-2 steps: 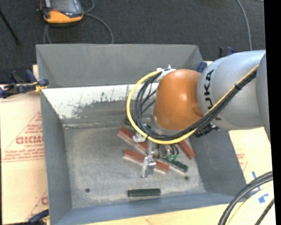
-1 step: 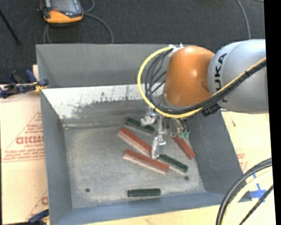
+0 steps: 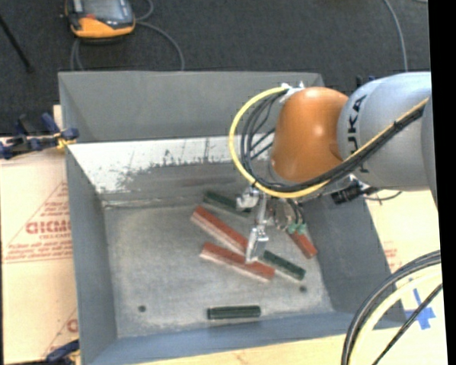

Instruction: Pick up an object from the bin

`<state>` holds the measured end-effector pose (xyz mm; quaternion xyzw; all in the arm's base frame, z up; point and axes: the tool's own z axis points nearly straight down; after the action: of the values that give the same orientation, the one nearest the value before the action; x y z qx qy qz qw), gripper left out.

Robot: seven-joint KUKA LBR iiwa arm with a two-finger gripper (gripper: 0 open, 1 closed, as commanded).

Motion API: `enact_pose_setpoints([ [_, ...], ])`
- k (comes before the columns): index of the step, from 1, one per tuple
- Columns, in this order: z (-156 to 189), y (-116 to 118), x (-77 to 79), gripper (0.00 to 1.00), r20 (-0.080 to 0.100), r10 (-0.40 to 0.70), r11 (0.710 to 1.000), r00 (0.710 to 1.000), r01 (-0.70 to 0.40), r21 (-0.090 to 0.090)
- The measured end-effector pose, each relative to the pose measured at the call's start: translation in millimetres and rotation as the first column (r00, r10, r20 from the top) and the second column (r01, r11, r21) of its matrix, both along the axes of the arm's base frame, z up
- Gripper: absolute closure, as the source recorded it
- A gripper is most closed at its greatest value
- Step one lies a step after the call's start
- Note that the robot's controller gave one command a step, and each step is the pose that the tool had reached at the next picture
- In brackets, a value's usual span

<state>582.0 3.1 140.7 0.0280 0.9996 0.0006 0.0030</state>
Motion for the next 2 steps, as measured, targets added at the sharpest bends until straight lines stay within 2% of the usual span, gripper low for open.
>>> enact_pose_setpoints([
  [1,-69.5,-9.6,-4.2,0.0,0.007,-0.087,0.996,0.996,0.087,0.002],
  [2,-63.0,-2.8,-5.2,1.0,0.015,-0.089,0.996,0.996,0.089,-0.001],
])
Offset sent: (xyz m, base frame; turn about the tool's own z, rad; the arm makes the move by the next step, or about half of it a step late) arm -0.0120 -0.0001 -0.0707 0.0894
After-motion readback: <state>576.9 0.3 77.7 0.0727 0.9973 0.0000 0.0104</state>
